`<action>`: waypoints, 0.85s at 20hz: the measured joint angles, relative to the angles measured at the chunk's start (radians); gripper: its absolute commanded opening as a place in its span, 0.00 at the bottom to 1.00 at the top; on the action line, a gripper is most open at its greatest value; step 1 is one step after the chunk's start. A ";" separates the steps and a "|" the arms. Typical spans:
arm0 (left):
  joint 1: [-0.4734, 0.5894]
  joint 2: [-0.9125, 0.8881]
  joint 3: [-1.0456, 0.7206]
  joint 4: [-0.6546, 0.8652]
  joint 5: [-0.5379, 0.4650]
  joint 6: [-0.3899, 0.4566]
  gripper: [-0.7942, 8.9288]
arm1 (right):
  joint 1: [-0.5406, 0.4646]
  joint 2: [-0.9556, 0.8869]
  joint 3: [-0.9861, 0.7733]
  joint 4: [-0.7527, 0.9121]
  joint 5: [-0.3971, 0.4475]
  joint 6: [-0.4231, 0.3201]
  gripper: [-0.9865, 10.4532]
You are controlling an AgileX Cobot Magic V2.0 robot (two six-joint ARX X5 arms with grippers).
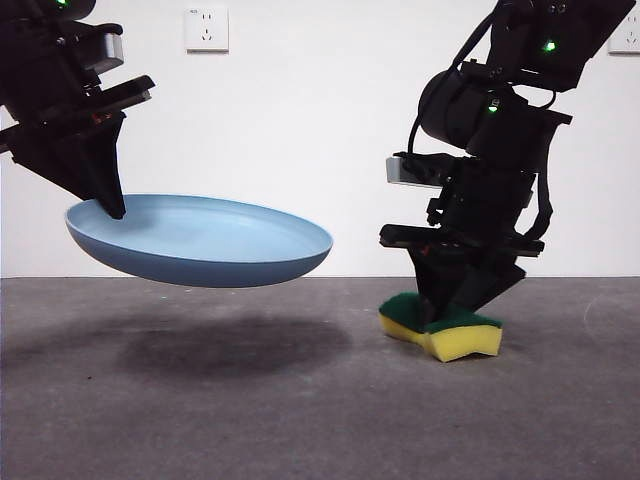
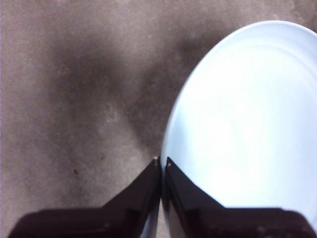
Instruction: Pick up the plate,pick up the cloth,clean the plate with the cloth
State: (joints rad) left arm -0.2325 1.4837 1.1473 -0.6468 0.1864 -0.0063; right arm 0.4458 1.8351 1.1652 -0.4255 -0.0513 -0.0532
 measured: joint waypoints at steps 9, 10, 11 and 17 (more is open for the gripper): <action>-0.014 0.005 0.000 0.033 -0.076 0.003 0.07 | 0.050 -0.218 0.000 -0.053 -0.001 0.090 0.08; -0.019 0.009 0.000 0.040 -0.080 0.005 0.07 | 0.064 -0.272 0.000 -0.060 -0.001 0.104 0.08; -0.025 0.011 0.000 0.047 -0.080 0.005 0.07 | 0.079 -0.313 0.000 -0.065 -0.001 0.117 0.08; -0.121 0.022 0.000 0.073 -0.058 -0.011 0.07 | 0.202 -0.426 0.004 -0.077 -0.001 0.180 0.08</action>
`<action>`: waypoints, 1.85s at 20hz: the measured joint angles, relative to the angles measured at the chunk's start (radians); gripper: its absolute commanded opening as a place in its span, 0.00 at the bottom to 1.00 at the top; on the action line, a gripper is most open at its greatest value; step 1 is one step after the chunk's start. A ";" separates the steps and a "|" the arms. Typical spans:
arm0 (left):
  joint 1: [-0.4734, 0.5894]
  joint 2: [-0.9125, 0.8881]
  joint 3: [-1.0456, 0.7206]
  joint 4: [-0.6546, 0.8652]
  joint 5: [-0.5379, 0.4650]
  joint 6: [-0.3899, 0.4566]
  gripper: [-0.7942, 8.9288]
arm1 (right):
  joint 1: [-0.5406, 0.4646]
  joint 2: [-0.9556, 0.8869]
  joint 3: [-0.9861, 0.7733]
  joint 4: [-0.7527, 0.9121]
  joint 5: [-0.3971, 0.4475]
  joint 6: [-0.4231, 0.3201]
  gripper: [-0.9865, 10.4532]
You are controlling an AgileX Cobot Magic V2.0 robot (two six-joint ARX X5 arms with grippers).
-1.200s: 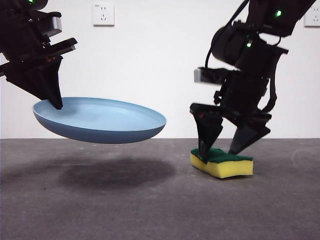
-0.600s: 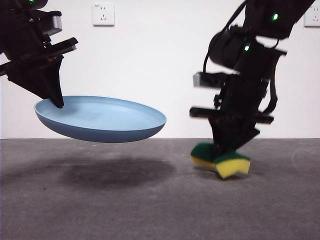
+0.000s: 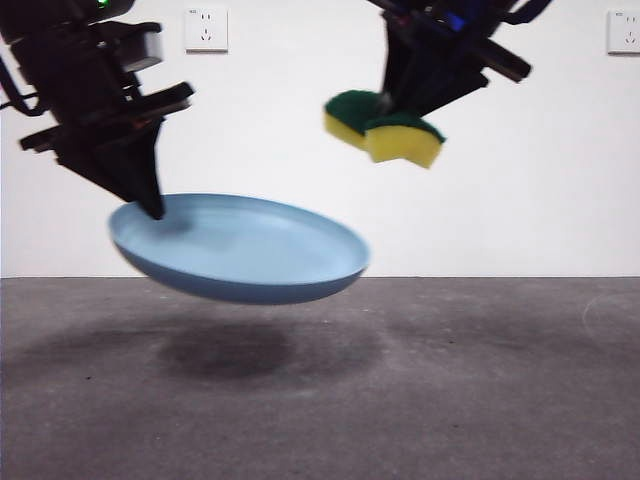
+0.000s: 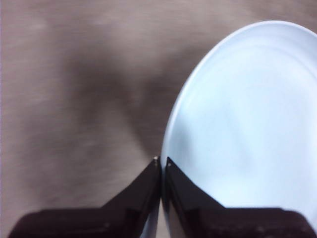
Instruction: Pick up the plate,pick up the cloth,clean the plate with the cloth
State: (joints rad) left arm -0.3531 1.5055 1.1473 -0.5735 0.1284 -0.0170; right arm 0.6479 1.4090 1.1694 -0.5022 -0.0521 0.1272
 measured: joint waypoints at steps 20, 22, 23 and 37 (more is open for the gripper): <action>-0.077 0.007 -0.001 0.060 0.147 -0.028 0.07 | 0.193 0.247 0.003 0.122 -0.079 0.027 0.08; -0.066 0.007 -0.001 0.060 0.147 -0.028 0.07 | 0.214 0.247 0.004 0.043 -0.075 0.018 0.08; -0.059 0.007 -0.001 0.059 0.148 -0.028 0.07 | 0.218 0.247 0.005 -0.001 -0.061 0.010 0.08; -0.019 0.007 -0.001 -0.044 0.264 -0.017 0.07 | 0.137 0.247 0.006 0.060 0.323 -0.027 0.08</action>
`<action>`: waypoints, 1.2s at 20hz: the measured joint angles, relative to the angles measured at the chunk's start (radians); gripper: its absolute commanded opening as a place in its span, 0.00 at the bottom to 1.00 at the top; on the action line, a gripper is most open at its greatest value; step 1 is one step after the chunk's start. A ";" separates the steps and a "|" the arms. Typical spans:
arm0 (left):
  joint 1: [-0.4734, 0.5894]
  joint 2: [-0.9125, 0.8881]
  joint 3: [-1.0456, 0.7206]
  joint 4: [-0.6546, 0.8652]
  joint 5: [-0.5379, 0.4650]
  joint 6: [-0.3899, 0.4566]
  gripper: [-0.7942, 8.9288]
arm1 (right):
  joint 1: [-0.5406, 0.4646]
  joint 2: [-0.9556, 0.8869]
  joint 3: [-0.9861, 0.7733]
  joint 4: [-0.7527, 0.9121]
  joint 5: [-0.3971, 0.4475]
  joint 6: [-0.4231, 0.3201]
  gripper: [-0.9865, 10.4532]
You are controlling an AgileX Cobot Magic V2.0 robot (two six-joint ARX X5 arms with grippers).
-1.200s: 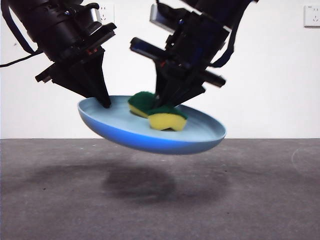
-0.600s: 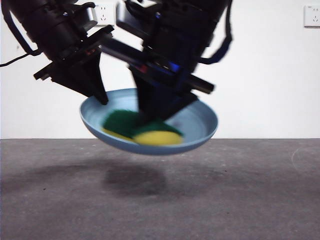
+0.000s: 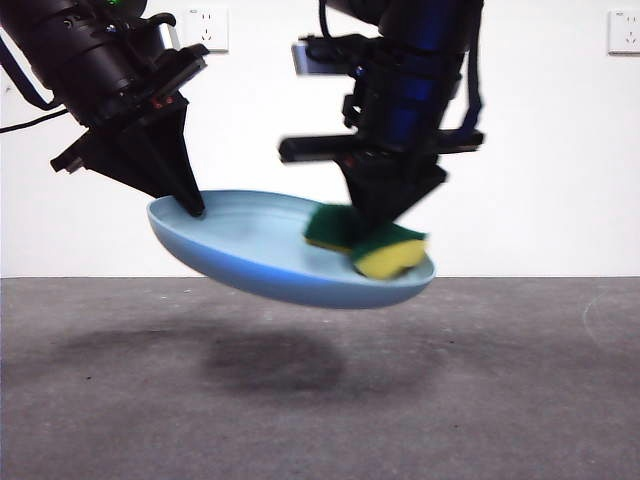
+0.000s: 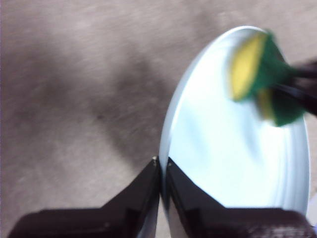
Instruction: Pick up the plate,pick up the cloth,clean the plate with the cloth
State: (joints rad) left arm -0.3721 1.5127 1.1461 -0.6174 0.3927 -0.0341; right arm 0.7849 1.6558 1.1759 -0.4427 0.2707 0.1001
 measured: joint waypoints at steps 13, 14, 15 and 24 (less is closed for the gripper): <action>-0.002 0.000 0.000 0.079 0.007 0.008 0.07 | 0.130 0.000 0.002 -0.072 -0.354 0.031 0.08; -0.002 0.000 0.000 0.073 0.004 0.008 0.07 | 0.131 0.000 0.003 -0.122 -0.324 0.031 0.08; -0.005 0.000 0.000 0.068 0.003 0.008 0.07 | 0.131 0.000 0.003 -0.169 -0.281 0.031 0.08; -0.002 0.000 0.000 -0.056 -0.010 0.008 0.07 | 0.061 0.000 0.002 -0.166 0.164 0.008 0.08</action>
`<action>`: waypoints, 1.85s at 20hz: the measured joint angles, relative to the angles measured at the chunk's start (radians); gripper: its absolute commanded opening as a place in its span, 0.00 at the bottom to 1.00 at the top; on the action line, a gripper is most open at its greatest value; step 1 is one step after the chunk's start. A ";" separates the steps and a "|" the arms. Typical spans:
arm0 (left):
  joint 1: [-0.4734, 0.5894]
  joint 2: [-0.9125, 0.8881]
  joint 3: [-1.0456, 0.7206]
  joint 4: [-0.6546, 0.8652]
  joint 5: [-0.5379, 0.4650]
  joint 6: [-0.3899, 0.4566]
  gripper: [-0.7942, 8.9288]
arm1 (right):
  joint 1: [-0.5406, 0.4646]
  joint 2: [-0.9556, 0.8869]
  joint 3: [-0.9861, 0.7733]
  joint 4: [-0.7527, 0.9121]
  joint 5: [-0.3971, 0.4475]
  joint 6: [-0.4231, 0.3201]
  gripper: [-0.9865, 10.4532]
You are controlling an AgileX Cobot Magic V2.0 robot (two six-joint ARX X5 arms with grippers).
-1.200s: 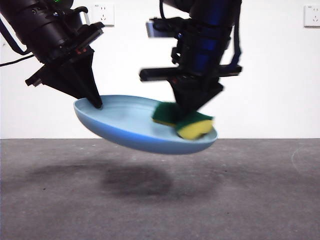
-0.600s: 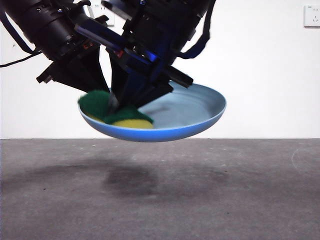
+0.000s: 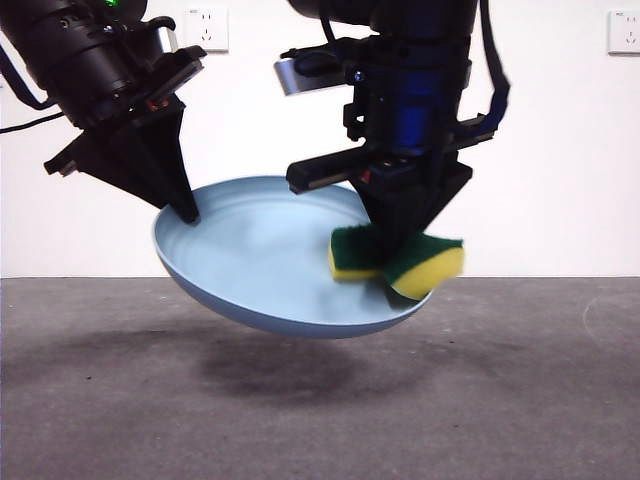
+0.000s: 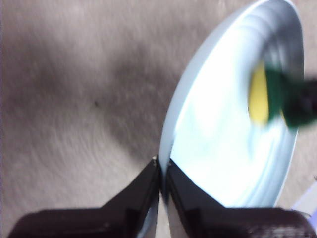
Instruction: Pick up the plate,pick up the cloth,clean the plate with the cloth
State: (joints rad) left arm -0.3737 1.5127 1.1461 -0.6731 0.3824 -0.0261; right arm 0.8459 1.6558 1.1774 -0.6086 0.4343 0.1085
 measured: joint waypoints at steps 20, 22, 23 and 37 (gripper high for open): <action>0.074 0.080 0.000 0.120 -0.302 0.072 0.07 | -0.023 -0.288 -0.005 -0.035 -0.222 0.008 0.08; 0.091 0.102 0.000 0.129 -0.301 0.072 0.07 | -0.047 -0.337 -0.005 -0.089 -0.222 0.008 0.08; 0.096 0.118 0.000 0.129 -0.301 0.071 0.07 | -0.060 -0.361 -0.005 -0.107 -0.222 0.008 0.08; 0.099 0.249 0.001 0.200 -0.301 0.066 0.53 | -0.106 -0.458 -0.005 -0.158 -0.221 0.008 0.08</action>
State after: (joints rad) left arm -0.2749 1.7615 1.1469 -0.4728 0.0814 0.0395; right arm 0.7395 1.1980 1.1725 -0.7666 0.2134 0.1165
